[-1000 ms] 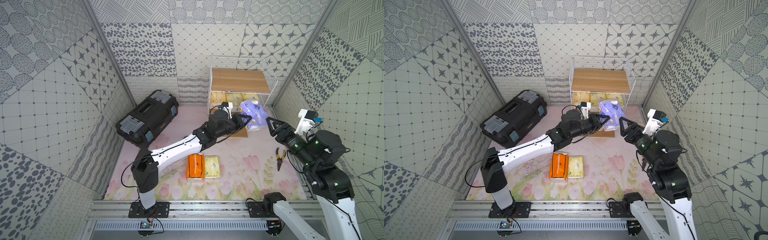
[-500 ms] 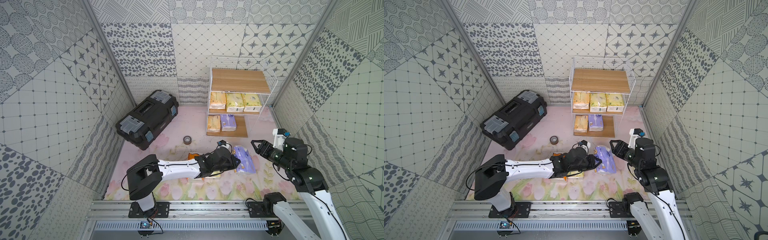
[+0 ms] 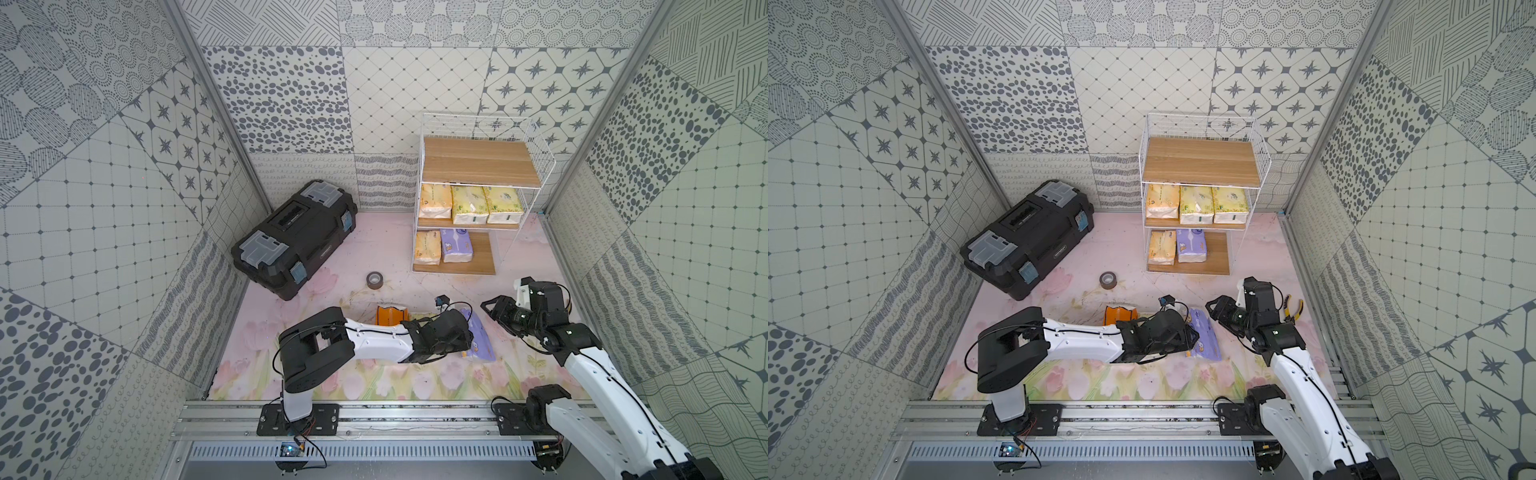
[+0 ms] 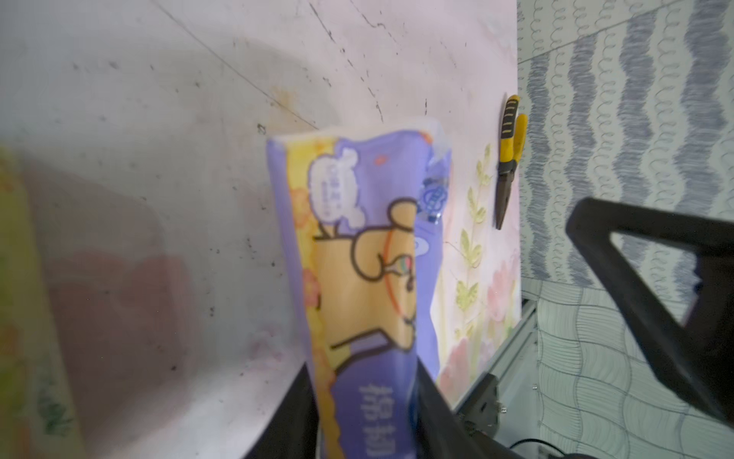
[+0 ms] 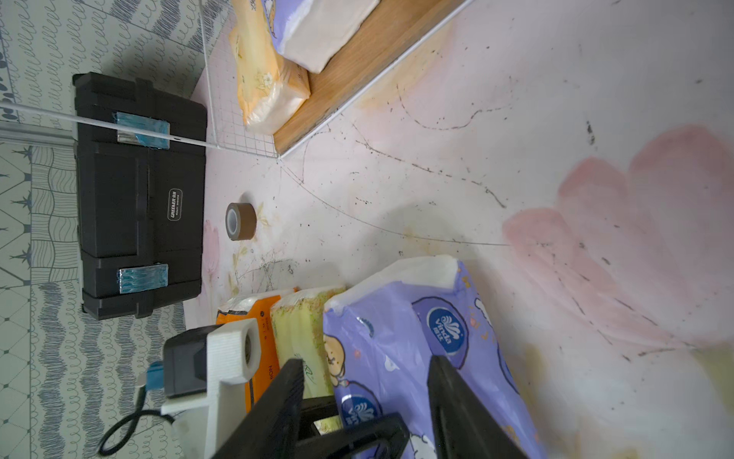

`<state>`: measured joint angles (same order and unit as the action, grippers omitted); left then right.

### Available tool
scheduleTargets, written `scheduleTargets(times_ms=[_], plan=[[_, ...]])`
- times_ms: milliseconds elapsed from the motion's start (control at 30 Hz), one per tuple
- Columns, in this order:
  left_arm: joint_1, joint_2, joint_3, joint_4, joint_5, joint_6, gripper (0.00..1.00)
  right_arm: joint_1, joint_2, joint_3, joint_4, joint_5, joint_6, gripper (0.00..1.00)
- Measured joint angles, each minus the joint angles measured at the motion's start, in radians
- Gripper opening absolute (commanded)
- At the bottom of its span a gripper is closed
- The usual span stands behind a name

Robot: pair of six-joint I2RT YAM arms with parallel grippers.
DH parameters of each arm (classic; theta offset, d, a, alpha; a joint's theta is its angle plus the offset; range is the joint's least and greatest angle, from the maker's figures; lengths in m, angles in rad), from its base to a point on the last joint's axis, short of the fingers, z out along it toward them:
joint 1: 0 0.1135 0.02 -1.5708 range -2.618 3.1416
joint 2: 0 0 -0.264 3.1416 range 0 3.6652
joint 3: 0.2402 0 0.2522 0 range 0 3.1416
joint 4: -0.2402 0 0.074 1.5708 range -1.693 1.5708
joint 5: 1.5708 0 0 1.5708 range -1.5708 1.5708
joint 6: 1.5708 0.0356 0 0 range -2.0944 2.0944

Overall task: Remove the tissue boxes from the shelf
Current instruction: Place the box of tissues at the center of the board, then move the box of tissues to the center of the board.

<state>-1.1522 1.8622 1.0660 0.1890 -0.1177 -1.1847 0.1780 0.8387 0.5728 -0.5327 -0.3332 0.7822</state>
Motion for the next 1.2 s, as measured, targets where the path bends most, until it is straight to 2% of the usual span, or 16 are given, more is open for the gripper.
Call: scheduleTargets(times_ms=[167, 367, 567, 667, 800, 933, 1200], plan=[[-0.005, -0.063, -0.02, -0.041, -0.055, 0.005, 0.71, 0.0, 0.066, -0.019, 0.06, -0.006, 0.004, 0.57], [-0.025, -0.236, -0.053, -0.089, -0.149, 0.035, 0.85, 0.0, 0.135, -0.053, 0.135, -0.044, 0.008, 0.57], [-0.014, -0.4, -0.114, -0.126, -0.211, 0.06, 0.86, 0.0, 0.178, -0.098, 0.16, -0.057, 0.013, 0.6], [0.008, -0.474, -0.165, -0.133, -0.224, 0.06, 0.85, 0.001, 0.185, -0.11, 0.163, -0.064, 0.014, 0.53], [0.05, -0.576, -0.235, -0.162, -0.232, 0.058, 0.84, 0.021, 0.225, -0.11, 0.159, -0.071, -0.016, 0.52], [0.079, -0.658, -0.27, -0.195, -0.237, 0.059, 0.84, 0.08, 0.285, -0.109, 0.151, -0.07, -0.04, 0.51], [0.105, -0.776, -0.319, -0.256, -0.263, 0.053, 0.84, 0.276, 0.411, -0.069, 0.204, -0.018, -0.006, 0.45]])
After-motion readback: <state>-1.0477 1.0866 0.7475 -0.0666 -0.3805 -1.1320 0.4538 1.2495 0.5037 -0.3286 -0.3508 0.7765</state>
